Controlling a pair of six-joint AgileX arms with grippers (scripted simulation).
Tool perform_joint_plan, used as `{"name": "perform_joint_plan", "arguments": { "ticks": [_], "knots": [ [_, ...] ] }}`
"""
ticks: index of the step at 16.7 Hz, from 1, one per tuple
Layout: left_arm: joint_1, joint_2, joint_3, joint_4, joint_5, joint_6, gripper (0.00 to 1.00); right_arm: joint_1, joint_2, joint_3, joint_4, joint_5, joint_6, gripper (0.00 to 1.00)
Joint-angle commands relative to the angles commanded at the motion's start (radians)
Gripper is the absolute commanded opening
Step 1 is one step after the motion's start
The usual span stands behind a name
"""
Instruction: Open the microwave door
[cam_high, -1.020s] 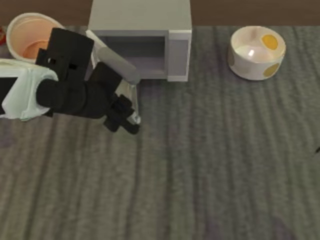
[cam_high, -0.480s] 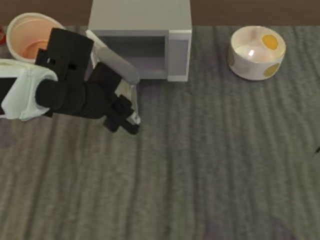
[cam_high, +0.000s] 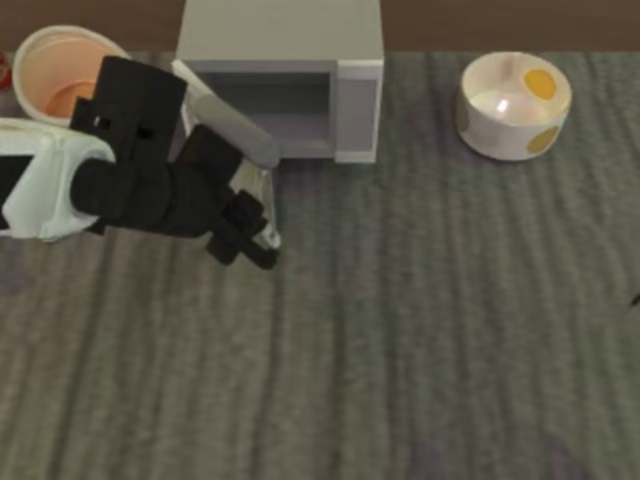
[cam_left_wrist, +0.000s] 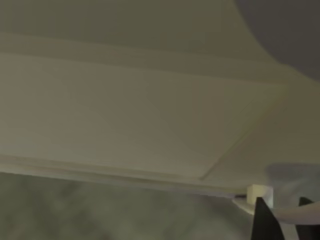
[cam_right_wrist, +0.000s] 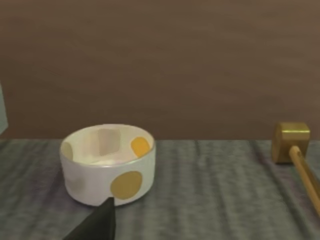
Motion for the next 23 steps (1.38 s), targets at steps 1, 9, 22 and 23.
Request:
{"name": "perform_joint_plan", "arguments": {
  "ticks": [1,9,22,23],
  "knots": [
    [0.002,0.0,-0.001,-0.001,0.002,0.002,0.0,0.0,0.0,0.0,0.0,0.0,0.0,1.0],
    [0.046,-0.01,-0.004,-0.032,0.057,0.094,0.0,0.0,0.0,0.0,0.0,0.0,0.0,1.0],
    [0.047,-0.01,-0.005,-0.033,0.057,0.094,0.0,0.0,0.0,0.0,0.0,0.0,0.0,1.0],
    [0.047,-0.01,-0.005,-0.033,0.057,0.094,0.0,0.0,0.0,0.0,0.0,0.0,0.0,1.0]
  ]
}}
